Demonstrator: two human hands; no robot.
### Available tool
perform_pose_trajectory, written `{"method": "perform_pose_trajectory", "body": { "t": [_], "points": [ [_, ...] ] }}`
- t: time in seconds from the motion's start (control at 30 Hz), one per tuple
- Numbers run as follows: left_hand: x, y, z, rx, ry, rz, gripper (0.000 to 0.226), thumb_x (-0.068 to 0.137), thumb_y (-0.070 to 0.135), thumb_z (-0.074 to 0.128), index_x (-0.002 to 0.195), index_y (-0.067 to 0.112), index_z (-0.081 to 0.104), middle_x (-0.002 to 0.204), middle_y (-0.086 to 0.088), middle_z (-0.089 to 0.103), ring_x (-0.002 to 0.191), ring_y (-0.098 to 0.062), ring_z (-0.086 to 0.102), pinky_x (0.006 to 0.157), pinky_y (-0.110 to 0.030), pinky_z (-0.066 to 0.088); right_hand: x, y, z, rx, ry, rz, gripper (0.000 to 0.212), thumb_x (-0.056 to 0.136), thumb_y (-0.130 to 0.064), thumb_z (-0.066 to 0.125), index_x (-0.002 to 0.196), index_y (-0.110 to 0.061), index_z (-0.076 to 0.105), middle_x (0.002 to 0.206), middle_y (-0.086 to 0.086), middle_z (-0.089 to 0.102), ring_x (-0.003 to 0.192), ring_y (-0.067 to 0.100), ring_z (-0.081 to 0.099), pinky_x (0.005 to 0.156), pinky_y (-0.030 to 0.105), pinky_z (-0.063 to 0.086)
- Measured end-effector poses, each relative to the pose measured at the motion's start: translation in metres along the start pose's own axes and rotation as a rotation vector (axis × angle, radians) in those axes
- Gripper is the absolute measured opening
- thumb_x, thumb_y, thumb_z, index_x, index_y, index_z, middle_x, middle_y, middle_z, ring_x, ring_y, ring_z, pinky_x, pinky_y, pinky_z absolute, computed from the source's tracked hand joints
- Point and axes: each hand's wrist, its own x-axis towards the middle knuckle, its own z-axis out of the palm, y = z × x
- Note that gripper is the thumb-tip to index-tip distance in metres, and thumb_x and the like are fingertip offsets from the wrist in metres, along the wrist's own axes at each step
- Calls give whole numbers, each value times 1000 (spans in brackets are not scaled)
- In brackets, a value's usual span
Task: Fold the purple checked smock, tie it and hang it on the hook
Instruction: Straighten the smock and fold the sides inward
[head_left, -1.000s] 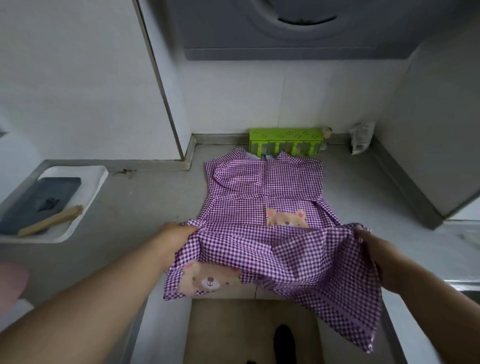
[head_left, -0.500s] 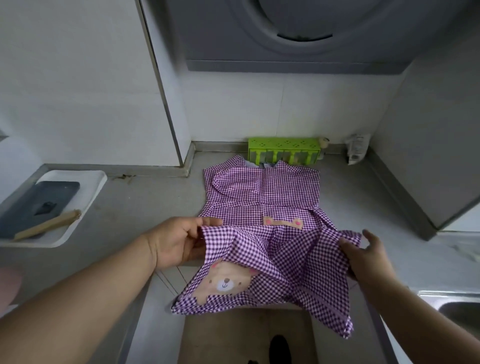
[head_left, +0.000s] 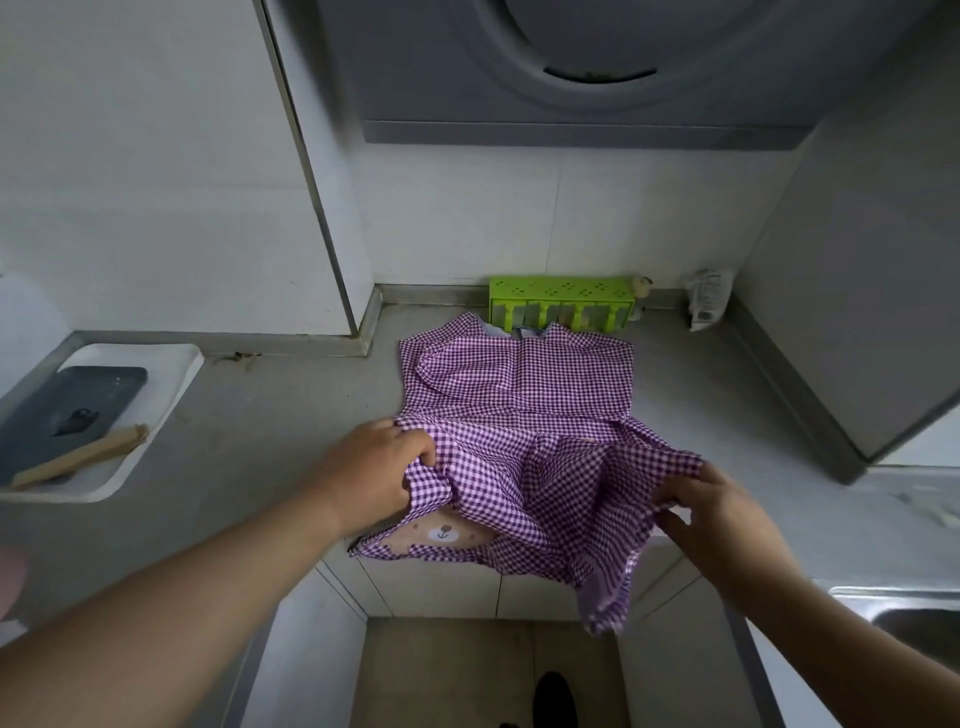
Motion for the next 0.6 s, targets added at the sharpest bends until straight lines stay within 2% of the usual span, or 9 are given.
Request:
{"method": "perform_pose_trajectory", "body": {
  "t": [0.07, 0.17, 0.23, 0.27, 0.33, 0.37, 0.43, 0.5, 0.6],
  "points": [
    [2, -2, 5, 92, 83, 95, 29, 80, 26, 80, 96, 34, 58, 99, 9, 56, 99, -16, 52, 81, -29, 42, 2, 6, 1, -165, 103, -26, 22, 72, -34, 88, 91, -31, 77, 105, -1, 58, 96, 24, 56, 78, 46, 55],
    [6, -3, 12, 188, 245, 98, 28, 72, 22, 87, 89, 26, 66, 92, 3, 50, 89, -23, 51, 81, -40, 45, 3, 2, -3, -281, 174, -88, 22, 71, -34, 86, 91, -29, 77, 114, 8, 62, 108, 36, 53, 88, 58, 49],
    [10, -1, 15, 199, 308, 33, 27, 70, 23, 89, 91, 25, 73, 96, 0, 48, 90, -26, 49, 82, -44, 45, 6, 2, -4, -278, 156, -256, 20, 76, -28, 82, 94, -27, 75, 114, 2, 69, 112, 33, 59, 91, 55, 47],
    [11, 1, 14, 196, 312, 21, 27, 71, 19, 86, 95, 26, 75, 98, 0, 49, 92, -25, 47, 84, -45, 44, 7, 4, -4, -253, 125, -344, 21, 78, -21, 82, 96, -24, 73, 107, 0, 73, 105, 30, 66, 89, 50, 49],
    [13, 4, 11, 154, 254, 54, 35, 78, 8, 77, 107, 28, 78, 108, 4, 58, 102, -23, 48, 94, -46, 42, 11, 7, -2, -180, 61, -431, 29, 80, -10, 82, 104, -21, 70, 96, 0, 75, 85, 25, 72, 76, 40, 58],
    [14, 6, 9, 103, 182, 69, 47, 82, 2, 70, 119, 30, 76, 117, 7, 63, 112, -22, 50, 101, -45, 39, 12, 7, -1, -139, 21, -409, 31, 83, -9, 79, 109, -22, 69, 98, -1, 75, 82, 23, 72, 71, 37, 61],
    [16, 9, 5, -13, 19, 68, 66, 89, -7, 56, 139, 34, 67, 132, 13, 65, 124, -15, 51, 107, -38, 36, 14, 4, 0, -51, -27, -306, 25, 93, -11, 67, 114, -25, 67, 106, -5, 72, 86, 18, 70, 73, 37, 62],
    [18, 12, 3, -68, -115, 76, 67, 93, -8, 48, 139, 37, 65, 132, 17, 62, 120, -8, 51, 102, -30, 43, 17, 3, 1, 7, -92, -207, 19, 99, -14, 58, 107, -30, 64, 105, -9, 67, 87, 12, 64, 75, 35, 58],
    [16, 22, 0, -54, -279, 34, 53, 95, -4, 43, 120, 37, 66, 120, 19, 53, 107, -8, 51, 89, -32, 50, 25, 3, 2, 49, -255, -92, 21, 101, -15, 50, 93, -34, 54, 93, -10, 64, 82, 8, 60, 74, 38, 56]
  ]
}}
